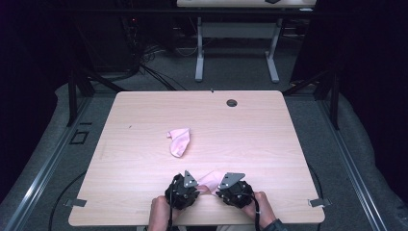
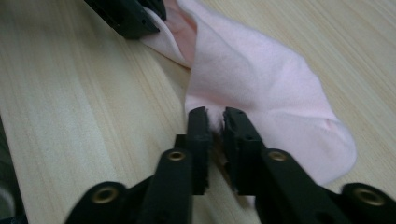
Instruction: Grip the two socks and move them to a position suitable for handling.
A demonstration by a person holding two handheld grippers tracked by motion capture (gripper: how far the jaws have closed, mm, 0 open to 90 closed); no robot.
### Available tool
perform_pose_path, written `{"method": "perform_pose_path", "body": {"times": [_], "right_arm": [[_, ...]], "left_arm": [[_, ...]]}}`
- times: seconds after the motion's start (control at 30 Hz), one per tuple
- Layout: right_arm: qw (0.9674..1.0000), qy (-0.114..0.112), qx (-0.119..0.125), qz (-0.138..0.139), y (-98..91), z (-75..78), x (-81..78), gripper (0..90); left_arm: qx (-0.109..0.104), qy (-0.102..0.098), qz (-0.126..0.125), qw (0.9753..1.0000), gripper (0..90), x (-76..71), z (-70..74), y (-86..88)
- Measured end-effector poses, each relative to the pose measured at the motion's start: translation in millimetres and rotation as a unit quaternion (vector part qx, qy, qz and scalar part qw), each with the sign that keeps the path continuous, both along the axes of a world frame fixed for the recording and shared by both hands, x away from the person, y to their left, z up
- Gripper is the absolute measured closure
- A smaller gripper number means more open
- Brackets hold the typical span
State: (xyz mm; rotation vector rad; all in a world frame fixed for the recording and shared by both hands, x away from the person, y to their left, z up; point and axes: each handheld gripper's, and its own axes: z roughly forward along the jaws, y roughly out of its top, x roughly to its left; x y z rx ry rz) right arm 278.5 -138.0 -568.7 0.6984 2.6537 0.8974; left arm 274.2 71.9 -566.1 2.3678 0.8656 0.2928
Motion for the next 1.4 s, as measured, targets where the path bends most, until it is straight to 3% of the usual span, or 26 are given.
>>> {"method": "perform_pose_path", "body": {"times": [0.1, 0.2, 0.23, 0.27, 0.37, 0.57, 0.6, 0.67, 0.7, 0.73, 0.77, 0.83, 0.87, 0.9, 0.97, 1.1, 1.2, 1.23, 1.27, 1.33, 1.4], "right_arm": [[0.9994, 0.026, 0.019, -0.01, -5.2, 1.6, 3.0, 85.9], [0.9956, 0.061, 0.065, -0.031, -15.7, 8.5, 5.2, 86.7], [0.9956, 0.061, 0.065, -0.031, -15.7, 8.5, 5.2, 86.7], [0.9903, 0.083, 0.099, -0.052, -26.8, 19.9, 7.3, 86.9], [0.9805, 0.108, 0.144, -0.079, -43.1, 35.4, 12.1, 86.9], [0.9477, 0.18, 0.223, -0.14, -73.9, 55.8, 30.1, 86.9], [0.9477, 0.18, 0.223, -0.14, -73.9, 55.8, 30.1, 86.9], [0.9385, 0.199, 0.227, -0.168, -83.6, 56.4, 39.2, 86.8], [0.9385, 0.199, 0.227, -0.168, -83.6, 56.4, 39.2, 86.8], [0.9371, 0.203, 0.212, -0.189, -85.0, 53.3, 46.9, 86.3], [0.9389, 0.197, 0.202, -0.198, -83.3, 52.0, 49.6, 86.1], [0.9462, 0.187, 0.171, -0.201, -77.8, 47.2, 58.8, 85.3], [0.9515, 0.174, 0.153, -0.202, -74.0, 43.8, 63.5, 80.8], [0.9549, 0.162, 0.139, -0.206, -70.0, 39.6, 67.9, 78.9], [0.9594, 0.159, 0.117, -0.202, -65.5, 31.0, 76.1, 73.2], [0.9688, 0.13, 0.099, -0.186, -61.5, 28.6, 77.0, 65.4], [0.9776, 0.1, 0.088, -0.162, -57.9, 33.5, 75.2, 61.3], [0.9776, 0.1, 0.088, -0.162, -57.9, 33.5, 75.2, 61.3], [0.9836, 0.088, 0.067, -0.143, -52.8, 34.2, 78.4, 59.3], [0.9863, 0.08, 0.058, -0.133, -47.6, 31.2, 83.5, 58.3], [0.9868, 0.087, 0.046, -0.129, -42.6, 25.6, 91.4, 56.3]], "left_arm": [[0.004, -0.005, -0.008, 1.0, 87.8, 0.6, 0.8, 0.8], [0.005, -0.008, -0.021, 0.9997, 87.9, 0.6, 1.9, 3.4], [0.005, -0.008, -0.021, 0.9997, 87.9, 0.6, 1.9, 3.4], [0.007, -0.01, -0.024, 0.9996, 87.9, -0.2, 3.3, 4.4], [0.005, -0.016, -0.038, 0.9991, 87.7, -0.9, 6.4, 6.2], [-0.01, -0.024, -0.081, 0.9964, 87.4, -2.4, 13.7, 7.5], [-0.01, -0.024, -0.081, 0.9964, 87.5, -2.4, 13.7, 7.5], [-0.025, -0.018, -0.099, 0.9946, 87.6, -1.2, 16.2, 8.1], [-0.025, -0.018, -0.099, 0.9946, 87.5, -1.2, 16.2, 8.1], [-0.033, -0.012, -0.109, 0.9934, 86.8, 1.4, 16.3, 8.2], [-0.031, -0.012, -0.107, 0.9937, 85.7, 3.1, 16.1, 8.3], [-0.027, -0.006, -0.113, 0.9932, 83.8, 7.5, 14.6, 9.1], [-0.027, -0.004, -0.108, 0.9938, 81.6, 9.2, 13.2, 9.4], [-0.025, -0.005, -0.105, 0.9941, 80.3, 10.5, 12.3, 10.3], [-0.025, -0.002, -0.093, 0.9953, 73.1, 12.3, 11.4, 12.6], [-0.039, -0.007, -0.069, 0.9969, 57.5, 10.3, 15.3, 20.2], [-0.051, -0.012, -0.06, 0.9968, 51.4, 5.9, 21.5, 23.3], [-0.051, -0.012, -0.06, 0.9968, 51.4, 5.9, 21.5, 23.3], [-0.053, -0.013, -0.063, 0.9965, 51.3, 2.0, 24.7, 21.5], [-0.049, -0.012, -0.066, 0.9966, 51.8, -0.6, 23.4, 17.1], [-0.038, -0.005, -0.065, 0.9971, 53.3, -1.4, 18.9, 12.6]]}}
